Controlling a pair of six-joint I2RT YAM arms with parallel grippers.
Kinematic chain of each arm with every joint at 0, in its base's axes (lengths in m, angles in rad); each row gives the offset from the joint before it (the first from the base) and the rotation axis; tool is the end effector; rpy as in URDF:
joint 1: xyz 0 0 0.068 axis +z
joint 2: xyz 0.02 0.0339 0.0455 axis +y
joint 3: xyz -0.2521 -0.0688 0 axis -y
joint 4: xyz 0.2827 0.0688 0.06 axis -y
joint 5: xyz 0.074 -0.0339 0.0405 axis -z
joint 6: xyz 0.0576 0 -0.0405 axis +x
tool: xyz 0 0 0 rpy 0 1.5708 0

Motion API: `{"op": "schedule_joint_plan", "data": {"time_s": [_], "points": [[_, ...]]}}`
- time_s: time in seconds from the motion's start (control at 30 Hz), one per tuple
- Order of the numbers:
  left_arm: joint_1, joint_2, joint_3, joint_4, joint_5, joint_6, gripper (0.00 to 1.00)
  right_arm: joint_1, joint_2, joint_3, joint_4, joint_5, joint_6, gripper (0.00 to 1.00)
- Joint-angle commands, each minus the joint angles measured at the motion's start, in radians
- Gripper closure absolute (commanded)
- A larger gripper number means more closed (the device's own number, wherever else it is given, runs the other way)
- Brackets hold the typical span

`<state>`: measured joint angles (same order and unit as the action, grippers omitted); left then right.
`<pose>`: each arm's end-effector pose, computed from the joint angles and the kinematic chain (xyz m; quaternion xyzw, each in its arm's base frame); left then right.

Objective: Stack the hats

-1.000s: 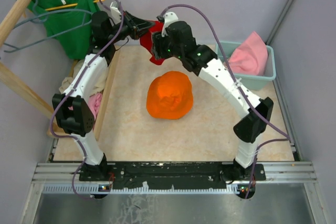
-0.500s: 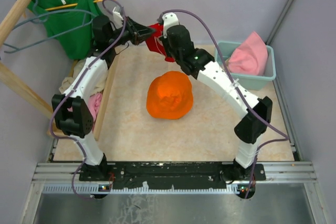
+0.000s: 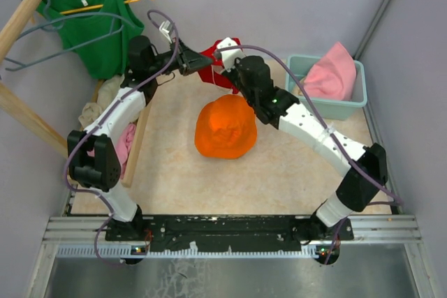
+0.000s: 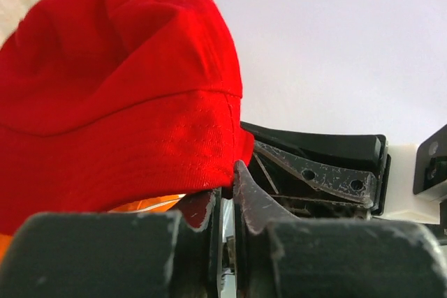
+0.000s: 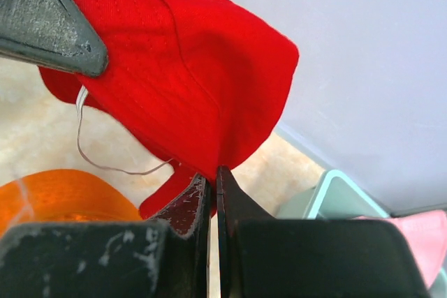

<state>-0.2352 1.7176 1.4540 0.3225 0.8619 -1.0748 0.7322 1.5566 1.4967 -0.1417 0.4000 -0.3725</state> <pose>0.4340 -0.1490 0.3537 0.0235 0.6930 -0.6300 0.3497 0.3323 0.2686 0.3831 -0.2914 0.7122 -0.0406 0.6373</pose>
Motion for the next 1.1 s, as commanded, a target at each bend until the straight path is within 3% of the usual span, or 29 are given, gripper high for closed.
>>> {"op": "schedule_joint_plan", "data": {"time_s": [0.0,0.27,0.53,0.67,0.8,0.97,1.07], "points": [[0.077,-0.056,0.011,0.047,-0.056,0.126,0.96,-0.098,-0.136,-0.035,0.081,0.258,-0.182,1.00],[0.084,-0.047,0.024,0.023,-0.056,0.172,0.96,-0.156,-0.172,-0.106,0.157,0.265,-0.302,1.00],[0.096,-0.004,0.137,0.002,0.018,0.161,0.96,-0.169,-0.243,-0.134,0.172,0.226,-0.404,1.00],[0.094,-0.050,0.032,0.043,0.043,0.215,0.96,-0.177,-0.315,-0.224,0.151,0.179,-0.368,1.00],[0.094,-0.111,-0.146,0.182,0.069,0.221,0.96,-0.177,-0.387,-0.329,0.126,0.125,-0.303,1.00],[0.094,-0.192,-0.263,0.140,0.055,0.290,0.96,-0.175,-0.477,-0.374,0.021,0.068,-0.225,1.00],[0.093,-0.205,-0.302,0.189,0.067,0.258,0.96,-0.174,-0.516,-0.373,-0.045,0.016,-0.153,1.00]]}}
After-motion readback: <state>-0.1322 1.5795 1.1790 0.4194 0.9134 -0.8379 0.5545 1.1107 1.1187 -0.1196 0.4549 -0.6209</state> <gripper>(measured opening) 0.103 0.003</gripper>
